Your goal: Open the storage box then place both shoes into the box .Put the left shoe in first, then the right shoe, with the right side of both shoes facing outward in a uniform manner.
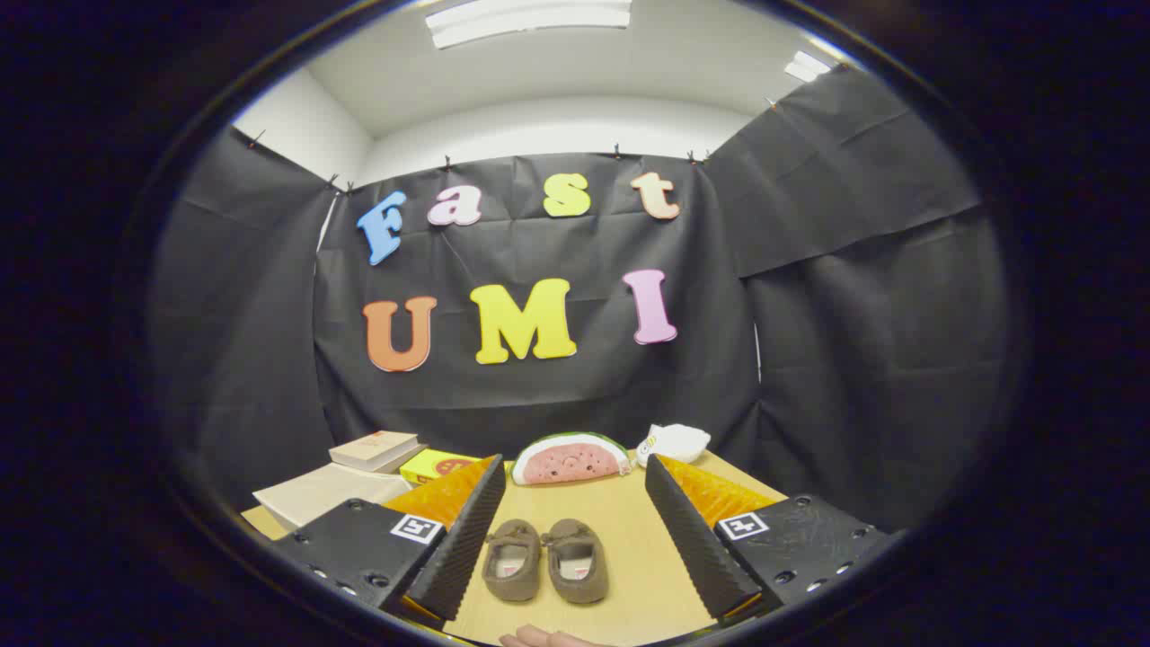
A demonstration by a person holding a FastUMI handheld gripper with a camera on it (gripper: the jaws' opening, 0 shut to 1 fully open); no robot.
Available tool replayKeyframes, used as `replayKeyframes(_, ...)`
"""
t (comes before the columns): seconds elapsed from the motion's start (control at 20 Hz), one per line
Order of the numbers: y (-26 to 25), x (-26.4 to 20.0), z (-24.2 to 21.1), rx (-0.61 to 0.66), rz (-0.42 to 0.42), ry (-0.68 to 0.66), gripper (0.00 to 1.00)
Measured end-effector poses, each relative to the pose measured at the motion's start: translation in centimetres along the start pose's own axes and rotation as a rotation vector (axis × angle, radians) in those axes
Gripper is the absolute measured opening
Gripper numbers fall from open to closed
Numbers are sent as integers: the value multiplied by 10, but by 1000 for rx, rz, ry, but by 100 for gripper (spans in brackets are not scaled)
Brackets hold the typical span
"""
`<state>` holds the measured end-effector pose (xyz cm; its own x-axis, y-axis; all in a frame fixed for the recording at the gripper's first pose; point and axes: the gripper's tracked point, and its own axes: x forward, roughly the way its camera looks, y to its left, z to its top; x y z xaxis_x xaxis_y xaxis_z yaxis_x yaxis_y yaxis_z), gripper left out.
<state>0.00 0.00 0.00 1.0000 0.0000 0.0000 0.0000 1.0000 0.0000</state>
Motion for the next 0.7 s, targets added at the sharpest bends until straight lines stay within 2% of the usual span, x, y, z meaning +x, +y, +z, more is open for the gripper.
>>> replayKeyframes(0.25,38,0,-16,-59,46,10,95)
replayKeyframes(0.7,36,6,-29,-70,32,34,95)
